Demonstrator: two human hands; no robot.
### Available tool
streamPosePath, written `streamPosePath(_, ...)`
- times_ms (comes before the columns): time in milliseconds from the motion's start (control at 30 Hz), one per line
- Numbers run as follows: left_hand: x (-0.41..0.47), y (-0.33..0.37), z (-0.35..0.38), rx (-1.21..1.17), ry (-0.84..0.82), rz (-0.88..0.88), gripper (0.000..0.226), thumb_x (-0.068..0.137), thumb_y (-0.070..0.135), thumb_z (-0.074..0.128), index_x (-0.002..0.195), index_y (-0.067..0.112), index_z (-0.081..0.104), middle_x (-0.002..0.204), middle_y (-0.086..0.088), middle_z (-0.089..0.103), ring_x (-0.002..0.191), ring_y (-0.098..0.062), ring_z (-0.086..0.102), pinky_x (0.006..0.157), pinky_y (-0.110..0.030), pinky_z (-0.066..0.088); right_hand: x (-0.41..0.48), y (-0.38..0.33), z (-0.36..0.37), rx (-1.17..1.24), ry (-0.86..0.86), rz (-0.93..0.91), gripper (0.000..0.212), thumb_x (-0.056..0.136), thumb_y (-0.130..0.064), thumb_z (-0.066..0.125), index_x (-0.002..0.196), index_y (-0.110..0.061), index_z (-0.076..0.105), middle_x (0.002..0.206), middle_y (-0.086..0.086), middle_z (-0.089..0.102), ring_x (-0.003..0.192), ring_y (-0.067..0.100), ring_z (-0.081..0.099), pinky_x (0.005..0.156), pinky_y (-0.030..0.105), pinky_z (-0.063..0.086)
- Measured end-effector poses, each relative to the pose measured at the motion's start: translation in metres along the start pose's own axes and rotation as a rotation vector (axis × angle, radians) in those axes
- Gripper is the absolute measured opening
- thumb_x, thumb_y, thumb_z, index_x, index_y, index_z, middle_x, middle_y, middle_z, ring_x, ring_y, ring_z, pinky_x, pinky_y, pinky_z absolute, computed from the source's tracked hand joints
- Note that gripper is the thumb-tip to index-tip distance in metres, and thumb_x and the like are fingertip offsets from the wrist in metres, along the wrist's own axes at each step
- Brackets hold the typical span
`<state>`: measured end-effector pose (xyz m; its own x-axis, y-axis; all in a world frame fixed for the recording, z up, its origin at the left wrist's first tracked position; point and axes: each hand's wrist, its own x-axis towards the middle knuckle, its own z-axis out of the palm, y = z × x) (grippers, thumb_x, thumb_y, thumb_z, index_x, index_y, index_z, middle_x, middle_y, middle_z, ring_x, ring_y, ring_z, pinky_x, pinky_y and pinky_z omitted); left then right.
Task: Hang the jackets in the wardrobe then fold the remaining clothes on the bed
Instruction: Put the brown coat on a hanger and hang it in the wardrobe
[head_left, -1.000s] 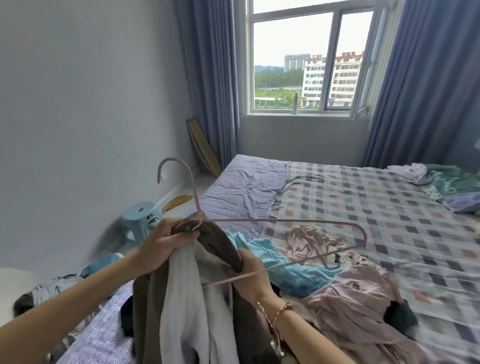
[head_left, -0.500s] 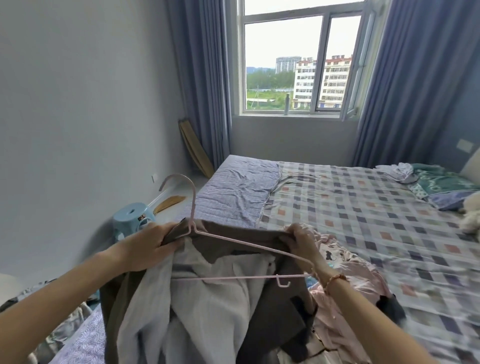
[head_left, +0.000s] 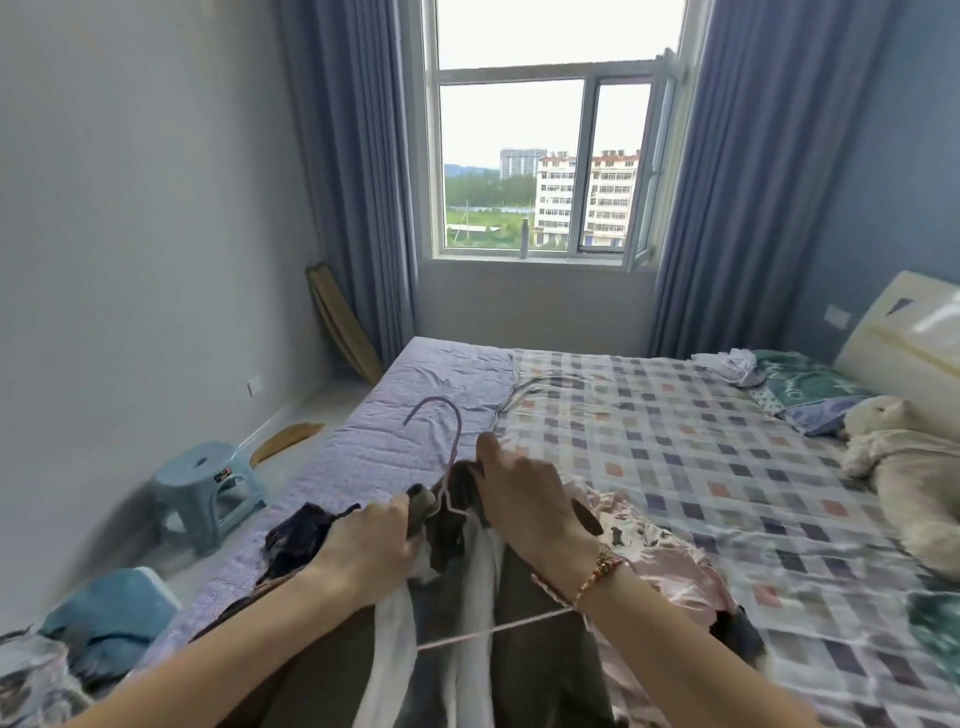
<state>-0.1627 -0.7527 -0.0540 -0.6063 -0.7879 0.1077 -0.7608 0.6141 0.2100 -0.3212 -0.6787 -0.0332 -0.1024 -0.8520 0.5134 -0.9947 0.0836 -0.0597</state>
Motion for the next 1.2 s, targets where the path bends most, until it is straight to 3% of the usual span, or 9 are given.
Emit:
streamPosePath(100, -0.002, 0.001, -0.024, -0.089, 0.204, 0.027, 0.023, 0.095, 0.033, 0.046, 0.104, 0.013, 0.051, 0.087, -0.001, 0.059, 0.078, -0.019, 0.059, 0.067, -0.024, 0.04, -0.002, -0.005, -0.021, 0.018, 0.086, 0.015, 0.038, 0.068, -0.019, 0.082, 0.086, -0.011, 0.048, 0.051, -0.004, 0.055, 0.034, 0.011, 0.051, 0.034, 0.018, 0.027)
streamPosePath(200, -0.003, 0.0, -0.049, -0.058, 0.41, 0.053, 0.026, 0.093, 0.029, 0.051, 0.109, 0.01, 0.056, 0.094, -0.007, 0.063, 0.085, -0.024, 0.062, 0.073, -0.028, 0.044, 0.003, 0.012, -0.049, 0.097, 0.057, 0.203, 0.022, 0.097, -0.028, 0.047, 0.108, -0.009, 0.046, 0.088, 0.008, 0.066, 0.075, 0.028, 0.065, 0.063, 0.034, 0.05)
streamPosePath(367, 0.0, 0.033, -0.087, 0.009, 0.396, 0.126, 0.022, 0.096, 0.034, 0.045, 0.107, 0.015, 0.05, 0.091, 0.001, 0.059, 0.083, -0.02, 0.062, 0.066, -0.021, 0.038, 0.007, 0.028, -0.079, 0.05, 0.06, 0.235, 0.023, 0.1, -0.026, 0.037, 0.114, -0.009, 0.047, 0.1, 0.011, 0.066, 0.088, 0.029, 0.064, 0.077, 0.038, 0.052)
streamPosePath(501, 0.003, 0.053, -0.116, -0.012, 0.456, 0.21, 0.022, 0.096, 0.035, 0.043, 0.107, 0.017, 0.049, 0.068, 0.012, 0.047, 0.058, -0.008, 0.047, 0.048, -0.007, 0.027, 0.019, 0.027, -0.109, 0.013, 0.145, 0.269, 0.022, 0.1, -0.024, 0.038, 0.111, -0.009, 0.049, 0.098, 0.012, 0.067, 0.087, 0.03, 0.065, 0.078, 0.039, 0.053)
streamPosePath(634, -0.001, 0.076, -0.144, -0.084, 0.505, 0.293, 0.02, 0.094, 0.033, 0.047, 0.104, 0.016, 0.05, 0.063, 0.019, 0.04, 0.052, 0.0, 0.041, 0.047, -0.009, 0.024, 0.022, 0.003, -0.163, 0.361, 0.215, 0.19, 0.014, 0.096, -0.023, 0.051, 0.104, -0.011, 0.05, 0.09, 0.005, 0.064, 0.072, 0.013, 0.06, 0.066, 0.015, 0.05)
streamPosePath(767, -0.005, 0.085, -0.183, -0.297, 0.545, 0.311, 0.008, 0.089, 0.019, 0.059, 0.088, 0.016, 0.052, 0.063, 0.012, 0.049, 0.055, 0.0, 0.046, 0.046, -0.01, 0.037, 0.014, 0.023, -0.239, 0.832, -0.169, 0.132, 0.026, 0.088, -0.027, 0.061, 0.113, -0.026, 0.053, 0.092, -0.011, 0.062, 0.077, 0.001, 0.064, 0.065, 0.011, 0.052)
streamPosePath(934, 0.007, 0.1, -0.205, -0.441, 0.63, 0.374, 0.014, 0.084, 0.009, 0.064, 0.079, 0.012, 0.052, 0.059, 0.007, 0.05, 0.055, -0.006, 0.047, 0.055, -0.002, 0.038, 0.028, 0.085, -0.252, 0.123, -0.149, 0.142, 0.037, 0.077, -0.049, 0.066, 0.101, -0.022, 0.07, 0.107, 0.006, 0.058, 0.106, 0.021, 0.049, 0.096, 0.043, 0.041)
streamPosePath(1068, 0.027, 0.118, -0.21, -0.488, 0.601, 0.452, 0.013, 0.084, 0.01, 0.065, 0.078, 0.015, 0.054, 0.061, 0.006, 0.052, 0.055, -0.007, 0.048, 0.049, -0.01, 0.037, 0.008, 0.104, -0.258, 0.266, -0.356, 0.286, 0.032, 0.083, -0.035, 0.067, 0.102, -0.01, 0.07, 0.091, 0.006, 0.069, 0.081, 0.018, 0.065, 0.08, 0.03, 0.055)
streamPosePath(1201, 0.039, 0.139, -0.208, -0.416, 0.501, 0.571, 0.01, 0.088, 0.018, 0.058, 0.079, 0.018, 0.053, 0.065, 0.008, 0.053, 0.06, -0.009, 0.052, 0.053, -0.02, 0.032, -0.025, 0.117, -0.247, 0.188, -0.231, 0.298, 0.026, 0.088, -0.022, 0.063, 0.068, -0.006, 0.064, 0.056, -0.003, 0.05, 0.05, 0.004, 0.044, 0.055, 0.015, 0.034)
